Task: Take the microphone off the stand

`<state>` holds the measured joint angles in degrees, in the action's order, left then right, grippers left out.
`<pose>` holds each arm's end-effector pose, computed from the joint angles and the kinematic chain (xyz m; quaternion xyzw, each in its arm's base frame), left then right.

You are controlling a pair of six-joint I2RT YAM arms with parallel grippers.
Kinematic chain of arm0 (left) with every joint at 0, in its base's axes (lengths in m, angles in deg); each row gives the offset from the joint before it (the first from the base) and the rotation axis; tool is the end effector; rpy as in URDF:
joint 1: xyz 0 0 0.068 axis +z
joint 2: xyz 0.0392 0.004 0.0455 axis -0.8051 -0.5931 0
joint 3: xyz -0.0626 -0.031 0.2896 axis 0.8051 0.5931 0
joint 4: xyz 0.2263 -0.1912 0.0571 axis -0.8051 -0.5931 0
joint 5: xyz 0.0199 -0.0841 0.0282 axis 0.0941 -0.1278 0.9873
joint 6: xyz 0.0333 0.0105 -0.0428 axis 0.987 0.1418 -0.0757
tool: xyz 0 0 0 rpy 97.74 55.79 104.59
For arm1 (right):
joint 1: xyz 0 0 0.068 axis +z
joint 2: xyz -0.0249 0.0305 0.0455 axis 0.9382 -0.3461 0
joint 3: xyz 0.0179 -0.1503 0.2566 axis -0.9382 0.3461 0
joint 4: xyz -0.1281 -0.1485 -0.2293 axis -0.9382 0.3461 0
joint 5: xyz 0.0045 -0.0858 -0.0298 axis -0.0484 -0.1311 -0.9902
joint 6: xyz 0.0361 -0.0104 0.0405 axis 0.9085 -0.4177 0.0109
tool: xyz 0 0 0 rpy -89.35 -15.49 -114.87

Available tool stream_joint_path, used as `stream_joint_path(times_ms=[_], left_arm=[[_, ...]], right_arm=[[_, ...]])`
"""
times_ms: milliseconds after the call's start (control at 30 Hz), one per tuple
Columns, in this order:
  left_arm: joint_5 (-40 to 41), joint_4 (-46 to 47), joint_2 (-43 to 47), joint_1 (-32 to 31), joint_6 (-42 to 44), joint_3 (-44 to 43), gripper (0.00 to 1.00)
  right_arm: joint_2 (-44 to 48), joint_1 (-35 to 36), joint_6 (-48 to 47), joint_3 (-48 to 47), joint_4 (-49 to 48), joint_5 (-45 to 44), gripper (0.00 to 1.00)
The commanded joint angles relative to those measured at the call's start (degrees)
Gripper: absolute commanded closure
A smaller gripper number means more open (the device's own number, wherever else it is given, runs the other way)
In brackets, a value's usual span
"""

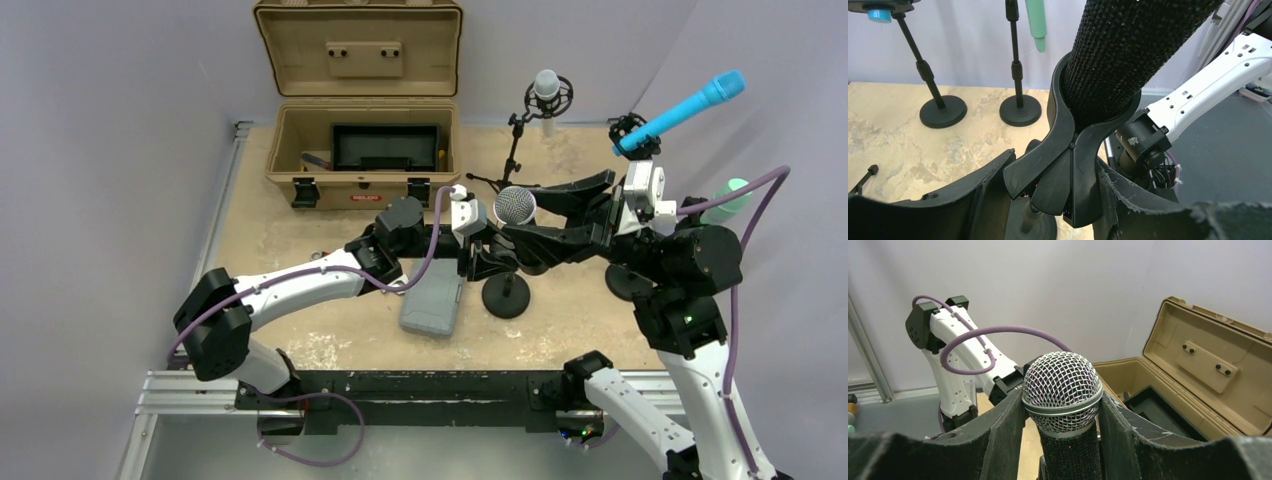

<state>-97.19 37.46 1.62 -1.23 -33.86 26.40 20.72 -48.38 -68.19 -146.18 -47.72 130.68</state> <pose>0.2064 -0.3311 0.3402 0.4644 0.5091 -0.5405 0.4827 0.1056 0.0699 0.5325 -0.3559 0.4643 0.4329 0.6858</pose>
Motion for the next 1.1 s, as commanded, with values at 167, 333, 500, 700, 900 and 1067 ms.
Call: stream_joint_path(times_ms=[167,333,500,700,900,1067], left_arm=[[1.3,-11.0,2.5,-0.3,2.9,-0.5,1.0],[-0.8,-15.0,2.8,-0.3,0.5,-1.7,1.0],[0.3,-18.3,3.4,-0.3,-2.0,-3.2,1.0],[5.7,-3.6,8.3,-0.3,-5.2,5.9,0.49],[4.3,-0.8,7.0,-0.3,-5.1,4.7,0.16],[3.4,0.9,5.5,-0.3,-5.3,4.0,0.16]], right_arm=[[0.1,0.0,2.3,-0.5,-10.1,-1.3,1.0],[-1.5,0.0,11.3,-1.1,-22.3,1.2,1.0],[-1.6,0.0,8.2,-2.2,-17.6,1.2,1.0],[3.7,0.0,3.8,5.2,-12.6,-2.8,1.0],[5.5,0.0,0.7,7.3,-8.3,-3.5,1.0],[5.4,0.1,0.1,7.3,-7.3,-3.3,1.0]])
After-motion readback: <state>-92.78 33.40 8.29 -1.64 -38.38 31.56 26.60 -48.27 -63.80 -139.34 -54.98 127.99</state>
